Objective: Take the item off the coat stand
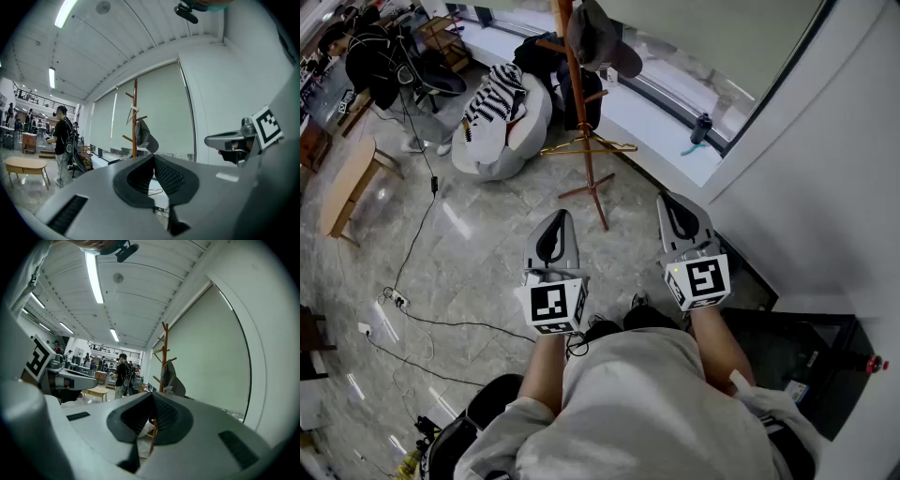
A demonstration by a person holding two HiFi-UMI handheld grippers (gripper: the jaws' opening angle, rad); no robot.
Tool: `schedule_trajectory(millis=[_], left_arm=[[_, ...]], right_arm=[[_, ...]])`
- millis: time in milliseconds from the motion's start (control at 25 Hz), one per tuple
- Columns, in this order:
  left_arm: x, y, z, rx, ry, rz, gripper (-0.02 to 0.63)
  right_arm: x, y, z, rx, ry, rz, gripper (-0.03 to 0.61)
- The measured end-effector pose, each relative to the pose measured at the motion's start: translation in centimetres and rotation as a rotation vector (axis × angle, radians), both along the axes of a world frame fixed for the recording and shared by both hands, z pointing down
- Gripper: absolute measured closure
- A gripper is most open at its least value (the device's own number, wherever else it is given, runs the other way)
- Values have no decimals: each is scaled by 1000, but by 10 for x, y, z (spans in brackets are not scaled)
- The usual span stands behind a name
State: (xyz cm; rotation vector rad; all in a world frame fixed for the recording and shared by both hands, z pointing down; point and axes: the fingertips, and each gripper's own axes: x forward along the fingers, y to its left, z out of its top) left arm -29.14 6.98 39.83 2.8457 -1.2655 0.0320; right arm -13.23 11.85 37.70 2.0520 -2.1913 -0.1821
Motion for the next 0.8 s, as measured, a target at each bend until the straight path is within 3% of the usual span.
schedule_trajectory(millis=[440, 800], left_arm=[[0, -13, 22, -25, -19, 41, 603], [44, -65, 25, -19, -48, 23, 603]], right_arm=[[-7, -16, 16, -8, 15, 20, 574], [34, -74, 17, 17, -1, -13, 574]])
